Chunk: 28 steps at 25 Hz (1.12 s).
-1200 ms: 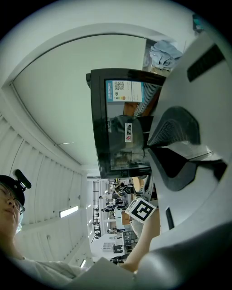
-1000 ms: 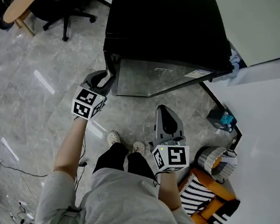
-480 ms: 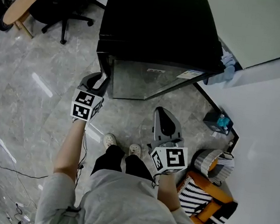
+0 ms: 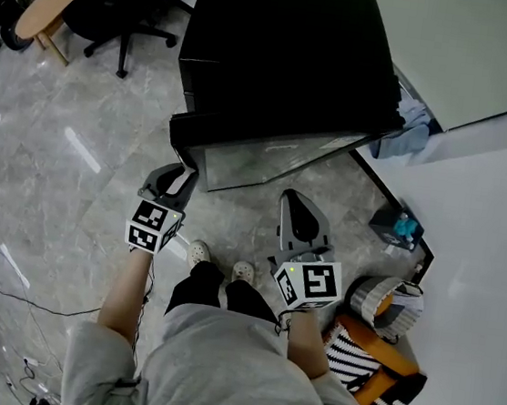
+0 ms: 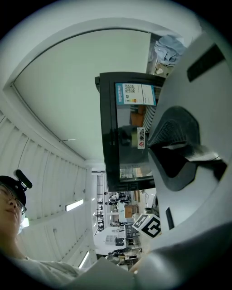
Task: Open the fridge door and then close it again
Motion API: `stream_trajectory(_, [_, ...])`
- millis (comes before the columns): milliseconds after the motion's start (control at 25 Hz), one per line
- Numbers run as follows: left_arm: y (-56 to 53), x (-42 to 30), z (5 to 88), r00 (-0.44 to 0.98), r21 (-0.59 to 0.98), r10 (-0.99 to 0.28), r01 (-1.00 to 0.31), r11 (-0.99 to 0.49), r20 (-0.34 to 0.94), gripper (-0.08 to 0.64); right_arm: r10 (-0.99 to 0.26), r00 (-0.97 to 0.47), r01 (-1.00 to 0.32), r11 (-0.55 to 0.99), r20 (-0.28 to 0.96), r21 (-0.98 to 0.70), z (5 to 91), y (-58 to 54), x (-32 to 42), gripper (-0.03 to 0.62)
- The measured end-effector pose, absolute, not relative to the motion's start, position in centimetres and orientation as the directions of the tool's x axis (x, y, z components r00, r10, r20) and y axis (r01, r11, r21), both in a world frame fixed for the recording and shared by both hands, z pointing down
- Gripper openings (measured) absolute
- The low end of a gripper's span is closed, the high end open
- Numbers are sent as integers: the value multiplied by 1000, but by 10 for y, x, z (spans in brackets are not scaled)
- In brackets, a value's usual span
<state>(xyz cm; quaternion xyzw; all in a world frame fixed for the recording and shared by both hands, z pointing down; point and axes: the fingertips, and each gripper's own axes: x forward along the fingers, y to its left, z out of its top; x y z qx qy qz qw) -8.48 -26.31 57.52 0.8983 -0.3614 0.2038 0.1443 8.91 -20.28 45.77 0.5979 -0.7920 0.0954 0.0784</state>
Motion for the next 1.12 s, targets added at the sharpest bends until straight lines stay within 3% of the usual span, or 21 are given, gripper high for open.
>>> stream_trajectory(1120, [-114, -37, 572, 608, 174, -627, -771, -613, 486, 75, -911, -372, -928, 368, 177, -54, 434, -126, 117, 26])
